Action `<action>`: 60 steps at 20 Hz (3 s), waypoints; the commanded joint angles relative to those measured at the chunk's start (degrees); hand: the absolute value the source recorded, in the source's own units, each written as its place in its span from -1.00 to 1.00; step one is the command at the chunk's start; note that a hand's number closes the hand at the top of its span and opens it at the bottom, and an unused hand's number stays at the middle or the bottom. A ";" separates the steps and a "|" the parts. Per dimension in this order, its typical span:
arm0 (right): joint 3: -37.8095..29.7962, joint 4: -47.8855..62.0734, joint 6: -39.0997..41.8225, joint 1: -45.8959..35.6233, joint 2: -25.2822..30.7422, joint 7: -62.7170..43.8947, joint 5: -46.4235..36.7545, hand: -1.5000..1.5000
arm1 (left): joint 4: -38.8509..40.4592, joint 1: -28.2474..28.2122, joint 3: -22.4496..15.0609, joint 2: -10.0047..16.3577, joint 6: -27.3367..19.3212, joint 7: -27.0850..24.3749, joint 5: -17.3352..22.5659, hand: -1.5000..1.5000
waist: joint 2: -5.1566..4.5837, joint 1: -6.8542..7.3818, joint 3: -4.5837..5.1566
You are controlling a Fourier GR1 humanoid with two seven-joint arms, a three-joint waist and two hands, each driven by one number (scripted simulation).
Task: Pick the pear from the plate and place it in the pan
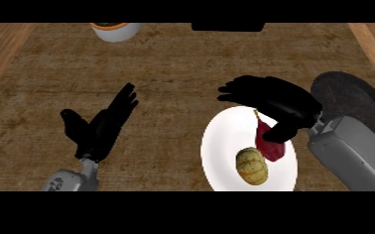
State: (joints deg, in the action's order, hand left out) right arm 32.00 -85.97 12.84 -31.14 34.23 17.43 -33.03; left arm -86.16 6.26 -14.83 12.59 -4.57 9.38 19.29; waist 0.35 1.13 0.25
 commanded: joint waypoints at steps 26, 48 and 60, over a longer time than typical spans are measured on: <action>27.87 -6.48 38.29 6.24 -12.83 -45.94 -38.04 -1.00 | -1.10 -1.34 1.19 -3.70 0.99 1.20 -2.42 0.00 | -0.37 -0.97 -0.26; 17.75 -2.04 26.49 5.15 -5.76 -27.78 -50.91 1.00 | -3.94 -1.60 6.99 -3.16 6.00 5.61 -2.86 0.00 | -0.32 -1.05 -0.25; 20.63 13.59 8.28 1.93 -11.94 -22.30 -62.74 1.00 | -4.32 -0.92 6.31 -5.34 5.74 5.47 -5.15 0.00 | -0.42 -0.69 -0.26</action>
State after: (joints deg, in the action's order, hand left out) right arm 52.19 -78.28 26.79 -29.35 26.23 -4.34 -91.89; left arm -89.61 4.64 -8.23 7.71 1.12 13.67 14.62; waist 0.15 0.25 0.19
